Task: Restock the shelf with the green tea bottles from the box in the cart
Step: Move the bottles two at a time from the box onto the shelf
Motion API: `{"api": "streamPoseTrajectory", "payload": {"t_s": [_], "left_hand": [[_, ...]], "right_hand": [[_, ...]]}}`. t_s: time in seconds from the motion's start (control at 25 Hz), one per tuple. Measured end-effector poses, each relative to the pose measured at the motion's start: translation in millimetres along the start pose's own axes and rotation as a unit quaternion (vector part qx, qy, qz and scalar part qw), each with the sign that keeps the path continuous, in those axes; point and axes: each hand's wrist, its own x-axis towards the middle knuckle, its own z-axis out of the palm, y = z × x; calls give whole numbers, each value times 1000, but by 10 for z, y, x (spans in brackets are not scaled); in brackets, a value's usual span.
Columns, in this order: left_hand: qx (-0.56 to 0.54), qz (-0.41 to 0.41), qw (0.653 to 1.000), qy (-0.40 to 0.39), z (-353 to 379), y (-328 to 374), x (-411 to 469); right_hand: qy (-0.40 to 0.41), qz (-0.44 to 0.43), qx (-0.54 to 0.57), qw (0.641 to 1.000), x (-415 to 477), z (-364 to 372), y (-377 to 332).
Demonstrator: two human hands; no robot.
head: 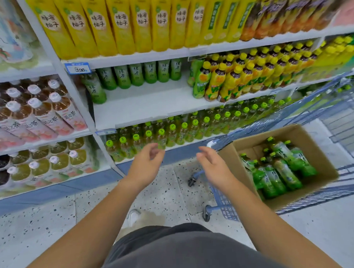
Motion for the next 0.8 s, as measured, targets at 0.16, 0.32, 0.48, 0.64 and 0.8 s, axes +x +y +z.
{"api": "streamPoseTrajectory", "payload": {"t_s": [0.16, 0.32, 0.48, 0.64, 0.8], "left_hand": [[-7, -1, 999, -34, 825, 188, -252], [-9, 2, 998, -66, 1620, 449, -324], [-12, -19, 994, -107, 2248, 649, -157], [-10, -50, 982, -180, 2923, 720, 303], [3, -80, 962, -262, 3694, 784, 729]], "right_hand": [[42, 3, 19, 999, -252, -704, 440], [68, 35, 38, 996, -373, -1391, 878], [94, 83, 46, 991, -361, -1914, 1227], [123, 144, 46, 981, -165, -2359, 1678], [152, 200, 35, 967, 72, -2779, 2089]]}}
